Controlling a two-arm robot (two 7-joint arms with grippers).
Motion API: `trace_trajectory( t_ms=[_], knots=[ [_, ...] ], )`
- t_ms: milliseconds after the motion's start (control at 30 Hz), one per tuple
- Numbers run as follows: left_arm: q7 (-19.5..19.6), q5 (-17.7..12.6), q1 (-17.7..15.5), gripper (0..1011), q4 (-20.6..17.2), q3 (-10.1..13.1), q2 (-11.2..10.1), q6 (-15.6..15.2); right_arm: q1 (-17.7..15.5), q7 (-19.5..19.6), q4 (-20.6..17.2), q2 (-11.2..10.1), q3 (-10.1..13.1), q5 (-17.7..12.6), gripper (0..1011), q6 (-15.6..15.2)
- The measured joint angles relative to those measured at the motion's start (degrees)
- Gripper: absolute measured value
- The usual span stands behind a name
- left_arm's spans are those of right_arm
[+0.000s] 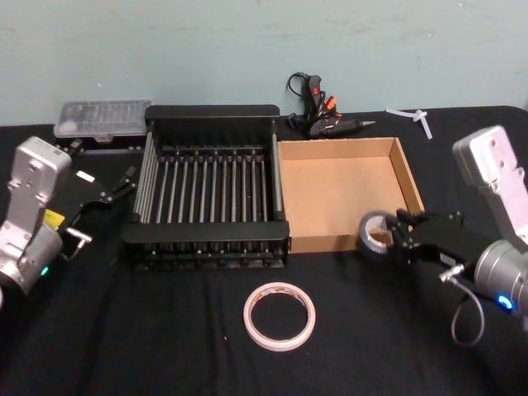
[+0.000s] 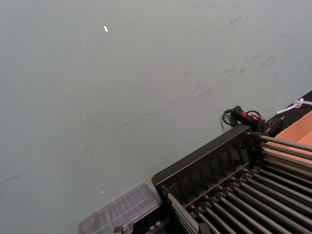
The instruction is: Pick up the white tape and place it into the black box , Pick up the silver tape and place it into the brown box.
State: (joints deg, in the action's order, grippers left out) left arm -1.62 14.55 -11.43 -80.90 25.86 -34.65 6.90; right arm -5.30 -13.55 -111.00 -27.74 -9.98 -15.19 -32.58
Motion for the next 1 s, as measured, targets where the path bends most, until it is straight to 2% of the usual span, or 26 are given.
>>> trace_trajectory(
  t_ms=[200,433,733,1000],
  knots=[
    [0.00,0.00,0.00,1001,0.00,0.00,0.00,0.00,2.62,0.20,1.51,1.35,0.18,1.74,135,1.49],
    [0.00,0.00,0.00,1001,0.00,0.00,0.00,0.00,6.21,2.17,5.01,3.71,-1.12,5.28,135,4.69],
    [0.00,0.00,0.00,1001,0.00,0.00,0.00,0.00,11.67,3.81,12.53,7.01,-3.31,9.87,135,11.36],
    [0.00,0.00,0.00,1001,0.00,0.00,0.00,0.00,17.06,4.39,21.56,9.51,-5.55,14.13,135,19.22]
  ],
)
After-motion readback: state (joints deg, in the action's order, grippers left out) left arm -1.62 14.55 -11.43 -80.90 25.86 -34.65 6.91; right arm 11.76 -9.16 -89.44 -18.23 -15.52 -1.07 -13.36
